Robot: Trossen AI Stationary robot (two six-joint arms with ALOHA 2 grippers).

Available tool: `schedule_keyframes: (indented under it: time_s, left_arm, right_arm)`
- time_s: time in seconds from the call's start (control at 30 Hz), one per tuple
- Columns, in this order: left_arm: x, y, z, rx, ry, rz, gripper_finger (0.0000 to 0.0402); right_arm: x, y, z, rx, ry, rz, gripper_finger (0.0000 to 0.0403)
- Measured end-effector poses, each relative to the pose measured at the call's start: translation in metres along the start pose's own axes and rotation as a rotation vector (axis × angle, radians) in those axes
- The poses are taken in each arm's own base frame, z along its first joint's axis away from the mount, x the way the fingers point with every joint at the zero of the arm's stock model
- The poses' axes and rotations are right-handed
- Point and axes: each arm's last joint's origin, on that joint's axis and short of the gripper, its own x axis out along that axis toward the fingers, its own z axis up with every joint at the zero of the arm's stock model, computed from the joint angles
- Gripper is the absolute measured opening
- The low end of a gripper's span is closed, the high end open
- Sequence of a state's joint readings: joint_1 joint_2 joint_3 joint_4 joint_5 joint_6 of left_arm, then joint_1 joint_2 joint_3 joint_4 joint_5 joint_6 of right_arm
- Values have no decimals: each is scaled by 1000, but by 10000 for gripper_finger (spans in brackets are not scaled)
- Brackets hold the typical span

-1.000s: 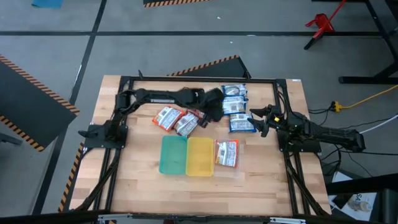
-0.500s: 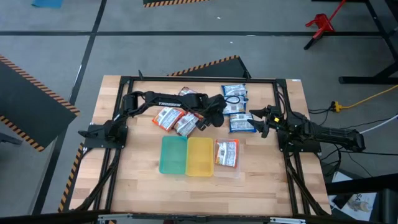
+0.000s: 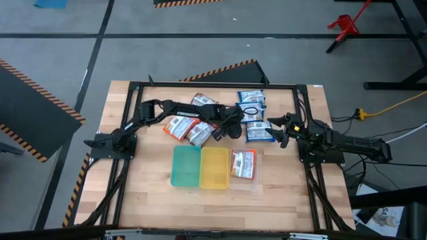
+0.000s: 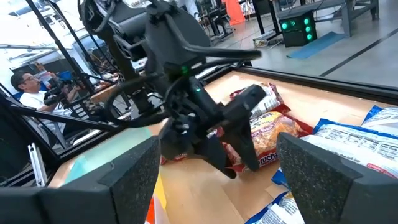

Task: Sort Maruchan noodles
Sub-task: Put the middle right red noodle pack into the yellow bin

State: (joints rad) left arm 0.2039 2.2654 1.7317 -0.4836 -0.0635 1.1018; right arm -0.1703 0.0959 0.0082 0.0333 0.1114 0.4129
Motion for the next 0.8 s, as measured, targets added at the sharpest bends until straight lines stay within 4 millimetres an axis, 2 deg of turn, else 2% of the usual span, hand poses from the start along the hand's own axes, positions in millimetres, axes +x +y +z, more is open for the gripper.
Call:
schedule_keyframes:
  time_s: [0.2,0.33,0.47,0.7,0.8]
  left_arm:
    - [0,5,-9,-37,9,3,201]
    - [0,4,-10,-41,13,-3,179]
    - [7,1,-12,-41,23,-22,133]
    - [12,-4,-10,-57,60,-24,25]
    - [12,-2,-10,-82,70,-6,7]
  right_arm:
    - [0,0,0,0,1,0,305]
    - [0,0,0,0,0,1,305]
    - [0,0,0,1,-1,0,305]
    - [0,0,0,13,-1,0,305]
    - [0,0,0,13,-2,1,305]
